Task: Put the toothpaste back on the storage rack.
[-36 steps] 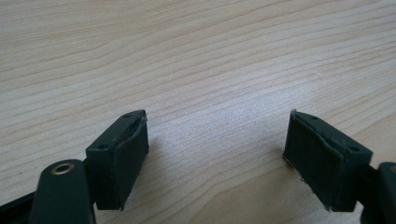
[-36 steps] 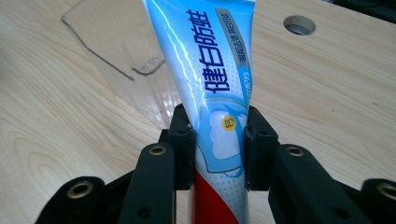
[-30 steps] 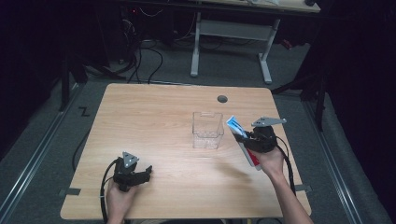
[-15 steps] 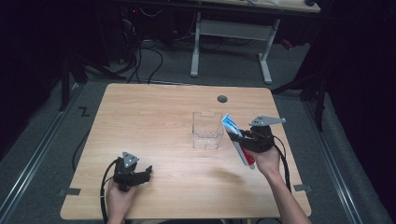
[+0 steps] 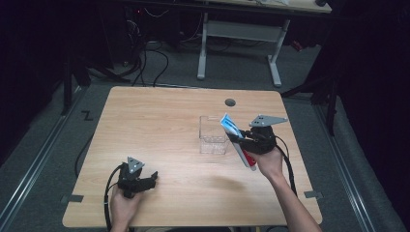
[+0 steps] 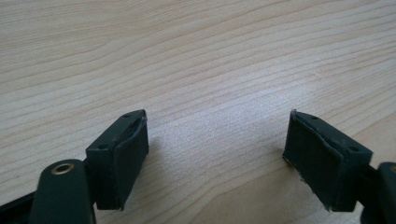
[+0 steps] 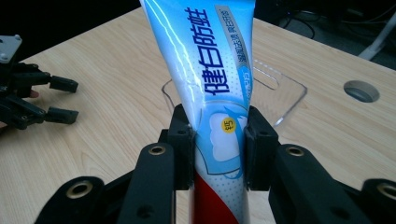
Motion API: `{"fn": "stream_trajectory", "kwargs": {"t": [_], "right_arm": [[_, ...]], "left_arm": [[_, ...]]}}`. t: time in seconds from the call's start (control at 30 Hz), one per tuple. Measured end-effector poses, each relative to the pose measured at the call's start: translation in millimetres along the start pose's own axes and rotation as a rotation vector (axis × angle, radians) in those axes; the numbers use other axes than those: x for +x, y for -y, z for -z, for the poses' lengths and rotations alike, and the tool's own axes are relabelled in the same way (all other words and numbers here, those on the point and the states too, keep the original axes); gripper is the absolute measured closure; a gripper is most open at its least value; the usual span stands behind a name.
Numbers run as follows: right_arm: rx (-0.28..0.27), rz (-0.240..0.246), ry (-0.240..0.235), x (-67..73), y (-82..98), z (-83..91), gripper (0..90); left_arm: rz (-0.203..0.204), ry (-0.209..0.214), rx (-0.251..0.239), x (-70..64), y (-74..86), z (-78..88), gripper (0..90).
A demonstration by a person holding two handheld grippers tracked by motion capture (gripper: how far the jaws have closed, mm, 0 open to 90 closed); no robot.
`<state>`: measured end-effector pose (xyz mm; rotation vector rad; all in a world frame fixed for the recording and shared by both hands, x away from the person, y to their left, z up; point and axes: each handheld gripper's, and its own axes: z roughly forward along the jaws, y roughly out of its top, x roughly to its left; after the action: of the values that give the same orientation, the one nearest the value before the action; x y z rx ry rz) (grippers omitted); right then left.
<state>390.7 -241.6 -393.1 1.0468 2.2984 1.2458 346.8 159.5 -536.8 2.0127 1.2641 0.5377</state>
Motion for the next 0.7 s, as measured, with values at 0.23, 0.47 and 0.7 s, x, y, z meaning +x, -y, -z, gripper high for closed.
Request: {"fn": "stream_trajectory", "kwargs": {"t": [0.23, 0.47, 0.7], "right_arm": [[-0.008, -0.004, -0.024, 2.7, -7.1, -7.6, 69.5], [0.005, 0.04, -0.007, 9.1, -26.7, -7.4, 69.5], [-0.01, 0.049, -0.014, 13.6, -36.0, -18.2, 69.5]], "left_arm": [[0.0, -0.001, -0.001, -0.1, -0.5, -0.7, 22.0], [0.0, 0.001, 0.002, -0.1, -1.2, -1.0, 22.0], [0.003, -0.003, -0.002, -0.6, -1.2, -1.5, 22.0]]}}
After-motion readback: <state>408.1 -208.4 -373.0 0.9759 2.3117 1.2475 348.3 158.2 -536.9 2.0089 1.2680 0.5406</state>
